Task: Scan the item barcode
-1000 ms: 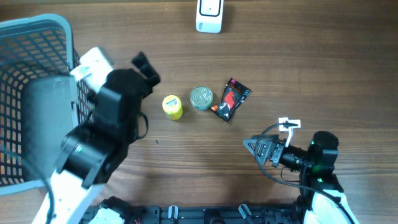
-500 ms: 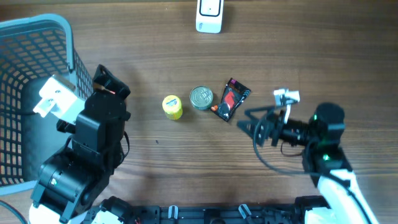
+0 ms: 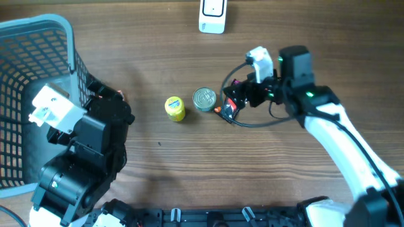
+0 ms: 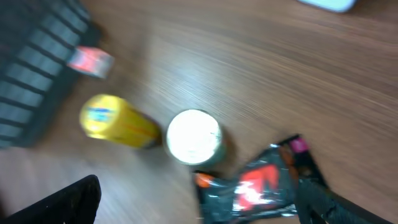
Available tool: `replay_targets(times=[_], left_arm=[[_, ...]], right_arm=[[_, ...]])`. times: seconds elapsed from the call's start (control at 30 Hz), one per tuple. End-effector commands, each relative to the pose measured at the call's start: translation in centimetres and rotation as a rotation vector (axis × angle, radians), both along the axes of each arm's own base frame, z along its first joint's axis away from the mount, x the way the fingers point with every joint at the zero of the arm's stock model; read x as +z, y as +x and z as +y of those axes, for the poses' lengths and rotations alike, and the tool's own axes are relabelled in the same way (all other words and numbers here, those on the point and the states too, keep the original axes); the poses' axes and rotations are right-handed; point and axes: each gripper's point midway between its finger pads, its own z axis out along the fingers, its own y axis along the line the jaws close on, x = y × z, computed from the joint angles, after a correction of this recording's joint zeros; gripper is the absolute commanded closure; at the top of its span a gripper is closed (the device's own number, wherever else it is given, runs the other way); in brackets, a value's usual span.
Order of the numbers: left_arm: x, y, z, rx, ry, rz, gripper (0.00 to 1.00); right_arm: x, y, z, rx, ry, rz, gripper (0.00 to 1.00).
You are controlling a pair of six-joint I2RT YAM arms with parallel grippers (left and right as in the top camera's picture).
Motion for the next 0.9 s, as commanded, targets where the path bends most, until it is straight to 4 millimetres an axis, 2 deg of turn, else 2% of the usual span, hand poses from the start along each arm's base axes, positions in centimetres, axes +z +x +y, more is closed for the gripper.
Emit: replay_targets(times=[0.0,0.1,0.17,0.37,0.43,0.53,0.7,0.8,0.87], left_arm=[[0.7,-0.5,0.9,0.052,0.024,-0.028,0.00],[0.7,-0.5,0.9,0.055,0.025,-0.028,0.00],[0.8,-0.6,1.1,0.067,0.034,-0.033,0.00],[1.2,-1.1,1.8,0.108,0.071,-0.039,0.00],[1.6,-1.4,2.2,0.130,0.084,-0.051,0.00],[2.9,-2.9,3.9,0.210,0.103,-0.106,0.00],[3.8,-5.2,6.2,0.255,0.037,-0.156,0.00],[4.3,-5.5,6.3,0.200,0.029,-0.141,0.00],[4.7,-4.5,5.2,0.092,0.046,-0.113,0.00]], right_arm=[[-3.4,1.4,-1.0,0.006,-0.216,-0.009,0.00],[-4.1,1.1,-0.4,0.017,-0.245,0.054,0.00],[-3.5,1.1,0.3,0.008,-0.246,0.091,0.00],[1.5,1.7,1.6,-0.023,-0.234,0.099,0.00],[2.5,2.0,1.2,-0.055,-0.246,0.102,0.00],[2.5,2.4,-0.5,-0.191,-0.290,0.139,0.00],[2.2,1.9,-0.4,-0.245,-0.251,0.200,0.00],[2.3,1.7,1.1,-0.141,-0.212,0.181,0.00],[2.5,1.7,2.4,-0.052,-0.180,0.152,0.00]])
